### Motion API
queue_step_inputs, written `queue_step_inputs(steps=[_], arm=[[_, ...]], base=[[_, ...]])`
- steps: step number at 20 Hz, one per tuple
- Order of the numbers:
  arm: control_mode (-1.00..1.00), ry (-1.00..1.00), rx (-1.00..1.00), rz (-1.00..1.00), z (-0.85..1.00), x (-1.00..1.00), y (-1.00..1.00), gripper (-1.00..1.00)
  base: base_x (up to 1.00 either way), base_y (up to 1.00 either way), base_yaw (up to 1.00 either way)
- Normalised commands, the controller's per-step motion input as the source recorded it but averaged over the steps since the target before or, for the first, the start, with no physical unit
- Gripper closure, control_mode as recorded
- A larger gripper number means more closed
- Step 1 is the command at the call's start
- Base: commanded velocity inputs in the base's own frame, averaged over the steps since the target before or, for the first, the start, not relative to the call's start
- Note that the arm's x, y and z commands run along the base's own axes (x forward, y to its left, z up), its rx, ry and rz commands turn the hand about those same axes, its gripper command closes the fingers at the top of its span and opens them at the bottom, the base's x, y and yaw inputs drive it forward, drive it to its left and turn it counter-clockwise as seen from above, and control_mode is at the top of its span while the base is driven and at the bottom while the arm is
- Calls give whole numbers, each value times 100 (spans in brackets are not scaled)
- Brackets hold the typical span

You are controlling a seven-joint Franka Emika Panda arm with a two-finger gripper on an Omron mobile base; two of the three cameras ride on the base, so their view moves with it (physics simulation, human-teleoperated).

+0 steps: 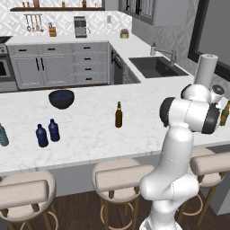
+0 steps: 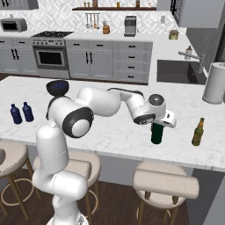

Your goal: Move the plastic bottles in the middle to the plastics group, and the glass bottles in the middle to the glass group.

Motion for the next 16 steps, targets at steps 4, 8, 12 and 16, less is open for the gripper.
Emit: queue_step_inputs(steps=[4, 8, 12, 16], arm=[[-100, -1, 2, 1, -47, 4, 0, 100], [-100, 0, 0, 0, -46, 3, 0, 100], [-100, 0, 0, 0, 0, 0, 0, 100], [-100, 0, 0, 0, 0, 0, 0, 100]], base=[[0, 0, 0], [0, 0, 0], [0, 0, 0], [0, 0, 0]])
